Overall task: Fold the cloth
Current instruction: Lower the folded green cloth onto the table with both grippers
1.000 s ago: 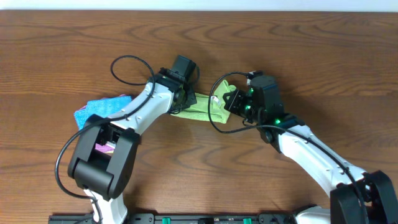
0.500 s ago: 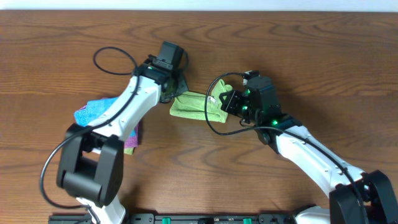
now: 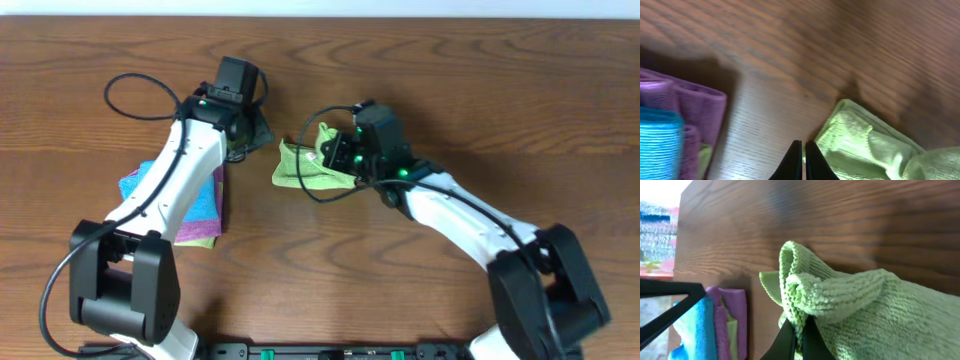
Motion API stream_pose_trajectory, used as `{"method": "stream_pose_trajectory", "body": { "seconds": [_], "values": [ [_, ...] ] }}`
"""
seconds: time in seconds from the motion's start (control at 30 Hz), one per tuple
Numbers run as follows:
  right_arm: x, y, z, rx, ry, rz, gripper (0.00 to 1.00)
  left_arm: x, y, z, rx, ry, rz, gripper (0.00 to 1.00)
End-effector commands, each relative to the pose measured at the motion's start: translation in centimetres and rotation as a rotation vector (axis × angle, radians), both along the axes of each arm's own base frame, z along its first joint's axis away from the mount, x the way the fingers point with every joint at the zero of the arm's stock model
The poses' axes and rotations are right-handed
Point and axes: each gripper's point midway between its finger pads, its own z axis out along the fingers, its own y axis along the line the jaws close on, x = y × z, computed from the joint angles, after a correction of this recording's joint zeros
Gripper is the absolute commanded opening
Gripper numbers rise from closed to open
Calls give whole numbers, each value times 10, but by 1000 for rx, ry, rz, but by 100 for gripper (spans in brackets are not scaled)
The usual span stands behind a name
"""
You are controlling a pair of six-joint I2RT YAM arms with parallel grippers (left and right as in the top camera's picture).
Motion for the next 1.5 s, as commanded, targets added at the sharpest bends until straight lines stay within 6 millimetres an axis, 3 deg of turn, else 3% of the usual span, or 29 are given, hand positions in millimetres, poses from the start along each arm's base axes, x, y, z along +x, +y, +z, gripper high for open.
{"method": "stream_pose_trajectory", "body": {
  "seconds": [0.0, 0.2, 0.4, 1.1, 1.13, 1.2, 1.3, 1.47],
  "values": [
    [2, 19, -3, -10, -8, 42, 1, 6, 12, 20, 20, -50, 7, 6],
    [-2, 42, -15, -20, 8, 85, 1, 7, 26, 26, 25, -61, 24, 6],
    [-10, 51, -21, -26, 17, 108, 1, 9, 34, 29, 24, -67, 45, 6],
    [-34, 87, -58, -36, 72, 188, 1, 8, 35, 28, 24, -64, 46, 6],
    [-34, 88, -56, -34, 67, 192, 6, 8, 35, 28, 25, -62, 46, 6],
    [-32, 91, -53, -32, 43, 208, 32, 7, 35, 28, 25, -59, 46, 6],
    [-31, 97, -45, -18, 17, 241, 55, 6, 35, 27, 26, -56, 46, 6],
    [-30, 110, -28, 19, -22, 314, 77, 5, 35, 28, 26, -54, 46, 6]
  ]
}}
